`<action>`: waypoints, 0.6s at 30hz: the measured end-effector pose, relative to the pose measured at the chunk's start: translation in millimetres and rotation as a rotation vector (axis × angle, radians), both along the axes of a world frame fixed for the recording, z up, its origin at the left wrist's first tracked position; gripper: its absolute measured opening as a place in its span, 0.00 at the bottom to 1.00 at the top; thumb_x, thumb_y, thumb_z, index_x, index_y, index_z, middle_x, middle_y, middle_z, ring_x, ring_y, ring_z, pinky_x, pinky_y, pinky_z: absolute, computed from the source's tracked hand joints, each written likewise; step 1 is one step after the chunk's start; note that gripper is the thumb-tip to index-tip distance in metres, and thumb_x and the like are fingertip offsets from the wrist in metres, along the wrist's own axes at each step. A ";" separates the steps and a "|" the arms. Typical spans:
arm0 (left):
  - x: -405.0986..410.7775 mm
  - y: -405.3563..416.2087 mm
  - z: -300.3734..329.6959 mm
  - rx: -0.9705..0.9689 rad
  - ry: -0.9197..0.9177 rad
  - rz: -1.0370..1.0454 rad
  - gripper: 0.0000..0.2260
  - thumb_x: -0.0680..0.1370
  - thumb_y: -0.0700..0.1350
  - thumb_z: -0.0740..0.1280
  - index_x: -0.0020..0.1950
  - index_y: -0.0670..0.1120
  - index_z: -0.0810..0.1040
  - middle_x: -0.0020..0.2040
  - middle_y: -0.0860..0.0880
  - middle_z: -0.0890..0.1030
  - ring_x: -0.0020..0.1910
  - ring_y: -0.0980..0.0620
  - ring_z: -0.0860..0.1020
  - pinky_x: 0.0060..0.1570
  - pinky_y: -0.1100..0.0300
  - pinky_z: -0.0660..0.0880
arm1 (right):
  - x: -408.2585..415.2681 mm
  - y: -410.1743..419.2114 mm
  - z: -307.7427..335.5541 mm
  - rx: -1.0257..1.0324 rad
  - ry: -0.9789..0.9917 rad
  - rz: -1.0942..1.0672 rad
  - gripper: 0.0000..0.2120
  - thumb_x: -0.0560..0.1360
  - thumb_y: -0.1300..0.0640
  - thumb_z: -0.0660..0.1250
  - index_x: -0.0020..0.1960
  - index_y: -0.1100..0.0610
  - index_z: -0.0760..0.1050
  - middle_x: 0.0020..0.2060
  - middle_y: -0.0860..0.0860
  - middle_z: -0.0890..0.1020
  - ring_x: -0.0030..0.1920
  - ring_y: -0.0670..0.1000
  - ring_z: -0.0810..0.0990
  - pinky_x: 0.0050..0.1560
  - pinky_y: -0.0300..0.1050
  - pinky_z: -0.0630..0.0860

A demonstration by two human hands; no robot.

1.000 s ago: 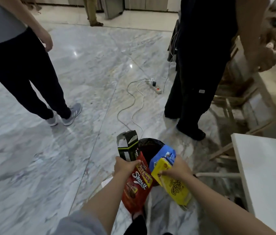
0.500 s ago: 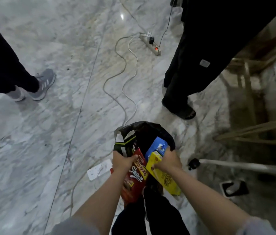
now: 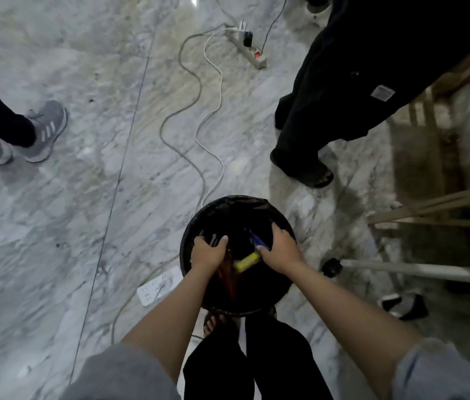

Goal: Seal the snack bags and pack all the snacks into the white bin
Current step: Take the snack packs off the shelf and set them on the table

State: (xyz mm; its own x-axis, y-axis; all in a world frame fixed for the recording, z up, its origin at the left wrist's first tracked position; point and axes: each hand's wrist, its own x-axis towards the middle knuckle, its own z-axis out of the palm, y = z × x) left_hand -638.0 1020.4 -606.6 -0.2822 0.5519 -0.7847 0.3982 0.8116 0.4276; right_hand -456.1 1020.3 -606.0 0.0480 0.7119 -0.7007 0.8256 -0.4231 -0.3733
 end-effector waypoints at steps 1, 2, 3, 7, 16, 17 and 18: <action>-0.1 -1.8 10.0 -0.001 0.002 -0.004 0.34 0.75 0.58 0.67 0.72 0.39 0.61 0.68 0.40 0.70 0.66 0.40 0.70 0.63 0.51 0.69 | 0.5 -3.0 9.7 0.000 0.005 0.004 0.37 0.77 0.45 0.64 0.77 0.58 0.50 0.73 0.58 0.62 0.72 0.59 0.63 0.70 0.54 0.64; 0.4 -3.4 23.0 0.005 0.000 -0.012 0.33 0.76 0.57 0.66 0.72 0.39 0.61 0.68 0.40 0.70 0.66 0.41 0.70 0.61 0.52 0.69 | 0.4 -6.5 21.2 0.002 0.010 0.005 0.36 0.77 0.46 0.63 0.77 0.58 0.50 0.74 0.58 0.62 0.73 0.59 0.62 0.71 0.55 0.64; 1.6 -5.4 38.3 0.008 -0.008 -0.014 0.32 0.76 0.57 0.66 0.71 0.39 0.61 0.68 0.41 0.70 0.66 0.41 0.70 0.60 0.53 0.68 | 0.2 -10.0 34.3 0.003 0.013 0.000 0.36 0.78 0.46 0.63 0.77 0.58 0.51 0.74 0.57 0.62 0.73 0.58 0.62 0.71 0.56 0.63; 4.8 -16.2 91.8 0.022 -0.052 -0.034 0.34 0.73 0.61 0.66 0.69 0.39 0.64 0.66 0.41 0.73 0.62 0.41 0.74 0.60 0.50 0.72 | -0.8 -24.0 93.2 0.020 0.017 -0.008 0.35 0.78 0.45 0.61 0.77 0.58 0.51 0.74 0.56 0.62 0.73 0.57 0.63 0.71 0.57 0.63; 34.6 -26.2 242.7 0.146 -0.117 -0.218 0.44 0.64 0.70 0.63 0.67 0.38 0.70 0.64 0.40 0.76 0.61 0.42 0.76 0.63 0.50 0.73 | 11.5 -56.6 257.1 0.219 -0.020 -0.143 0.27 0.79 0.46 0.58 0.72 0.61 0.60 0.69 0.57 0.69 0.69 0.58 0.69 0.66 0.54 0.69; 41.0 -28.7 265.7 0.179 -0.122 -0.272 0.40 0.69 0.66 0.64 0.69 0.37 0.68 0.66 0.40 0.74 0.63 0.42 0.74 0.63 0.54 0.71 | 14.9 -62.0 271.7 0.241 -0.029 -0.174 0.27 0.79 0.47 0.58 0.72 0.61 0.59 0.70 0.57 0.68 0.70 0.58 0.67 0.68 0.54 0.67; 47.0 -31.9 282.6 0.204 -0.130 -0.325 0.36 0.73 0.62 0.64 0.71 0.37 0.65 0.68 0.41 0.72 0.65 0.42 0.72 0.62 0.56 0.69 | 18.6 -68.8 286.1 0.267 -0.025 -0.213 0.28 0.79 0.48 0.58 0.74 0.61 0.57 0.72 0.56 0.66 0.71 0.58 0.66 0.69 0.55 0.65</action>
State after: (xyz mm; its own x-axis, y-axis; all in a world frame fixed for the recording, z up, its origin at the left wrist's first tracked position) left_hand -591.0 988.5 -324.0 0.0266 0.7445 -0.6671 0.5522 0.5454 0.6306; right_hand -437.5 951.5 -319.9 0.2304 0.8421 -0.4877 0.7392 -0.4774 -0.4750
